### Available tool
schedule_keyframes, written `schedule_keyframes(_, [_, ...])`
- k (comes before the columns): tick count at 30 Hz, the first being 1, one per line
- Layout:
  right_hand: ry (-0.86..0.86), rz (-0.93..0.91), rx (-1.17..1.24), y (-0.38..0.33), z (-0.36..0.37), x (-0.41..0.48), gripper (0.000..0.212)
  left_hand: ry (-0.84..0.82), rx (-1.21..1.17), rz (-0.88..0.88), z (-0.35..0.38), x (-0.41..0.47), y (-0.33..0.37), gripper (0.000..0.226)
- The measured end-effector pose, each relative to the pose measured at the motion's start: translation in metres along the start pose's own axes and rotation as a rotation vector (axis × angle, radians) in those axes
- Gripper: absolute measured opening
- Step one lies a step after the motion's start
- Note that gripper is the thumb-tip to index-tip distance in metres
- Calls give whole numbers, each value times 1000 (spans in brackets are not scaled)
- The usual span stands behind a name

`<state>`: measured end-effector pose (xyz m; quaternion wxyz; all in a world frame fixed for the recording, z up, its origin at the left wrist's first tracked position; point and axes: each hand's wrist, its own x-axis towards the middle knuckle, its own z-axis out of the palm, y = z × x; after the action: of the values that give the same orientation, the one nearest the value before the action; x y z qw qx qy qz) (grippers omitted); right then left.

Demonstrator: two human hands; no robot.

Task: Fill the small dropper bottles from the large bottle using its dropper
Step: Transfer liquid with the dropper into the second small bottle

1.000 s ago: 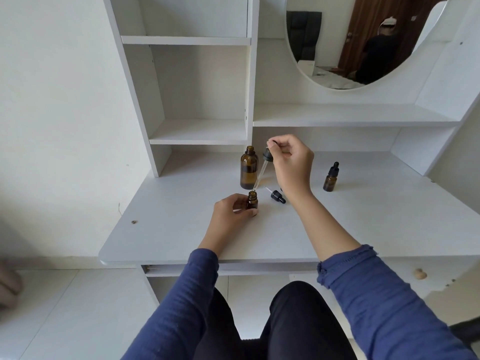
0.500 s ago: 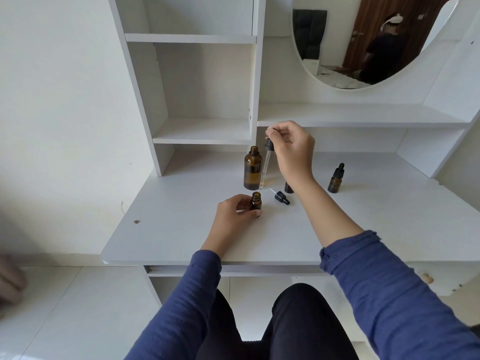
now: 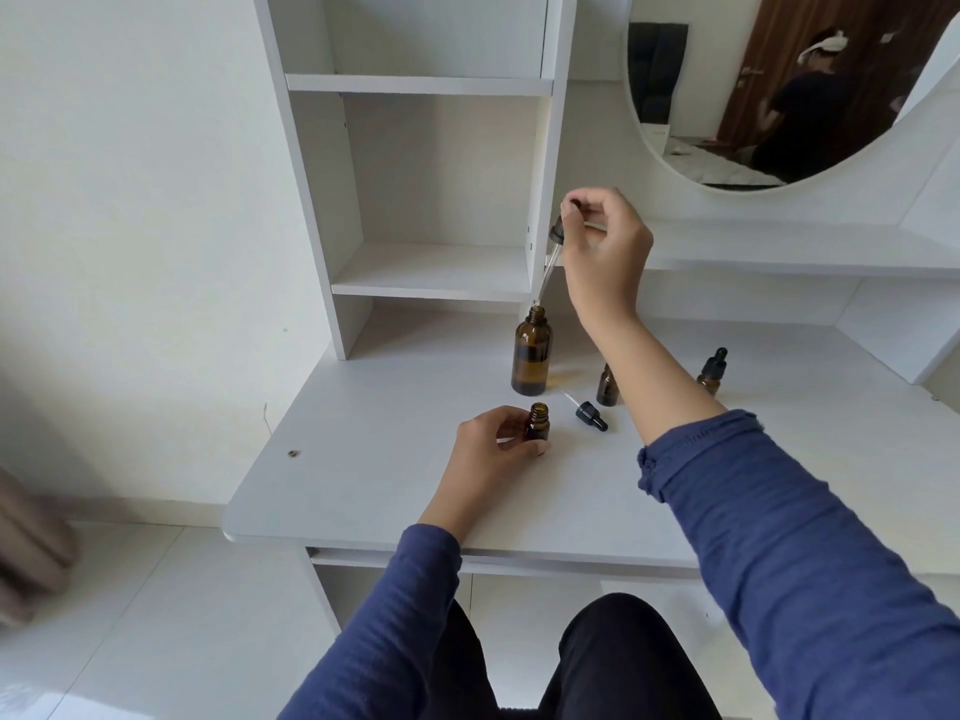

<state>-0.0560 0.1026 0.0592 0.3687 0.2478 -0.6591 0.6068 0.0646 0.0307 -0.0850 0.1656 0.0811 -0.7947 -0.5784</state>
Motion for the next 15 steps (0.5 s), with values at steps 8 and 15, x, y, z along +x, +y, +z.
schedule_keyframes(8, [-76, 4, -23, 13, 3, -3, 10, -7, -9, -6, 0, 1, 1, 28])
schedule_keyframes(15, [-299, 151, -91, 37, 8, -24, 10, -9, -32, -9, -1, 0, 1, 28])
